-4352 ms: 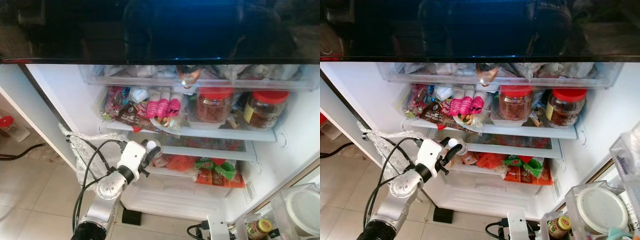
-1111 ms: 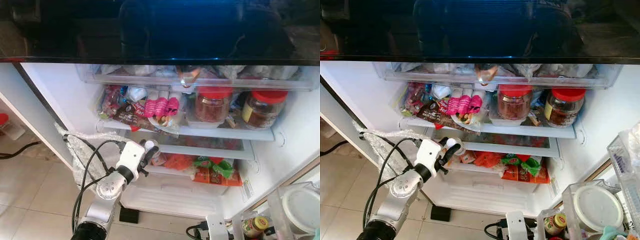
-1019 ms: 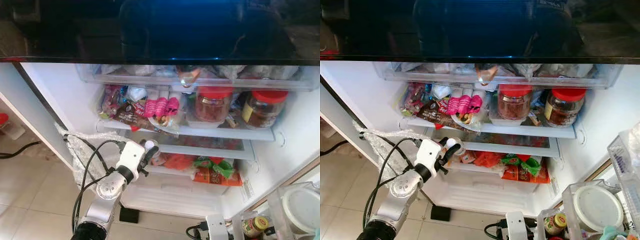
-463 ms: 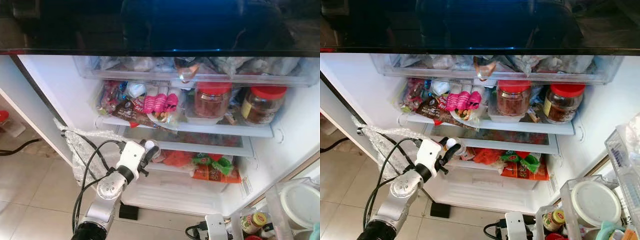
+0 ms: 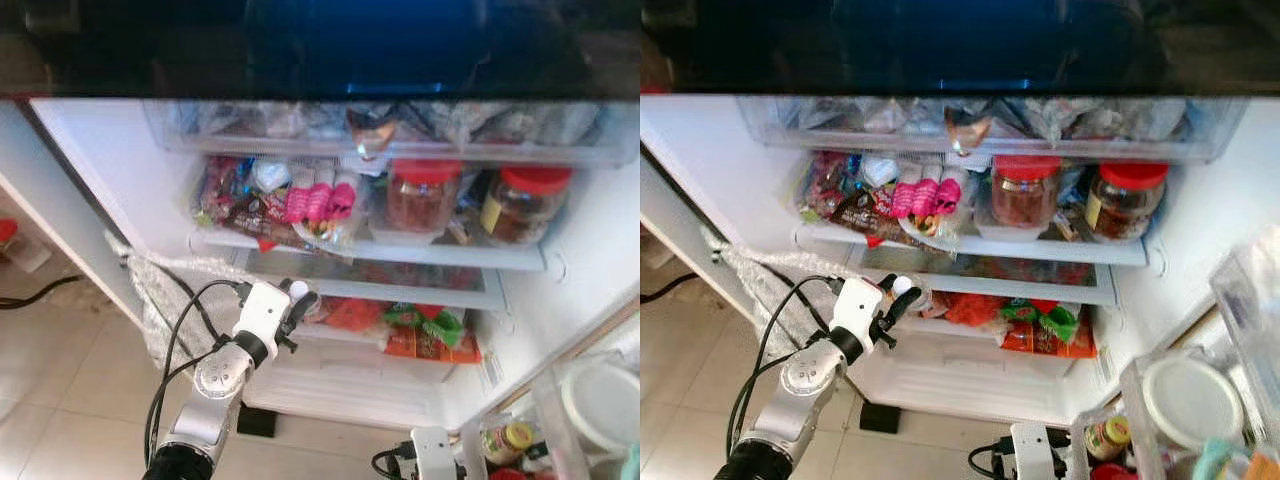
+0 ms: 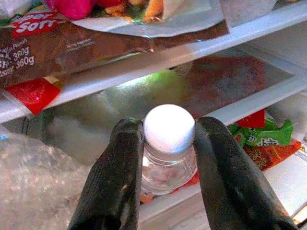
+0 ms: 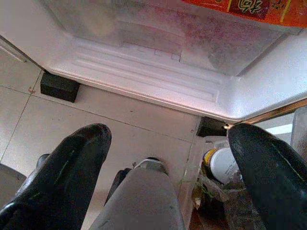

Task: Restocking fridge

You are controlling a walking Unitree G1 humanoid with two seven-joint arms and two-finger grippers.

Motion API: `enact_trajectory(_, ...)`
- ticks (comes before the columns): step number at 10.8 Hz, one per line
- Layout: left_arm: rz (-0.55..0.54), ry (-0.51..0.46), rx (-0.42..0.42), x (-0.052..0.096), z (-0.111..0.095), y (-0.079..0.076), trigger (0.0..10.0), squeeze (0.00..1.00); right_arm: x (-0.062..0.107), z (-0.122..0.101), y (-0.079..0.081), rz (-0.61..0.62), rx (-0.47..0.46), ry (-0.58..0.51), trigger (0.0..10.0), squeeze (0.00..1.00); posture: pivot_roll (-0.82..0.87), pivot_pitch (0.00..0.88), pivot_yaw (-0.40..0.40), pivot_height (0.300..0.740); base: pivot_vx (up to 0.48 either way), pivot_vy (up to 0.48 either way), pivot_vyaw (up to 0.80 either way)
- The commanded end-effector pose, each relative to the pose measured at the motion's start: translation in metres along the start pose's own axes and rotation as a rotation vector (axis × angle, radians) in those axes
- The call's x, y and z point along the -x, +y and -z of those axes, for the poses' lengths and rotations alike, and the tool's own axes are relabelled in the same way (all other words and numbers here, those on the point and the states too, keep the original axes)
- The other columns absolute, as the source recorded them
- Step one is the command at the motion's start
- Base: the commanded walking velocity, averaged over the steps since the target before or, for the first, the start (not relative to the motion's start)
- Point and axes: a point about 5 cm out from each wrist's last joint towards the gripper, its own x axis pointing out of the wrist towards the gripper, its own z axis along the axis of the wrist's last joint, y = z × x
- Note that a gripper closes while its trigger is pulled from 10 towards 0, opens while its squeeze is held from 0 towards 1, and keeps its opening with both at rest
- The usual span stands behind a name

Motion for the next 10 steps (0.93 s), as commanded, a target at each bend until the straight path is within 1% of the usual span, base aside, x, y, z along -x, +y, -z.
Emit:
enact_trajectory(1, -0.010, -0.007, -0.008, 0.0003, -0.0021, 0.0022, 10.0, 0.00, 0.0015, 0.0033, 0.0005, 0.000, 0.000, 0.007, 10.0, 0.00, -0.14, 0.092, 0.042, 0.685, 0.000, 0.000, 0.00)
enact_trajectory(4, -0.010, -0.007, -0.008, 0.0001, -0.0022, 0.0023, 10.0, 0.00, 0.0015, 0.0042, 0.0006, 0.001, -0.015, 0.015, 10.0, 0.00, -0.14, 0.093, 0.042, 0.685, 0.000, 0.000, 0.00)
enact_trajectory(5, -0.011, -0.007, -0.009, 0.0001, -0.0022, 0.0025, 10.0, 0.00, 0.0017, 0.0038, 0.0010, -0.001, -0.031, 0.008, 10.0, 0.00, -0.14, 0.092, 0.043, 0.670, 0.000, 0.000, 0.00)
enact_trajectory(8, -0.008, -0.006, -0.008, 0.0000, -0.0020, 0.0020, 10.0, 0.00, 0.0016, 0.0042, 0.0005, -0.002, -0.013, 0.013, 10.0, 0.00, -0.14, 0.091, 0.042, 0.615, 0.000, 0.000, 0.00)
enact_trajectory(9, -0.007, -0.006, -0.009, -0.0001, -0.0020, 0.0019, 10.0, 0.00, 0.0018, 0.0031, 0.0004, 0.000, -0.018, -0.002, 10.0, 0.00, -0.14, 0.089, 0.042, 0.610, 0.000, 0.000, 0.00)
enact_trajectory(10, -0.008, -0.006, -0.011, -0.0002, -0.0020, 0.0021, 10.0, 0.00, 0.0018, 0.0038, -0.0002, 0.007, -0.008, 0.006, 10.0, 0.00, -0.14, 0.088, 0.041, 0.610, 0.000, 0.000, 0.00)
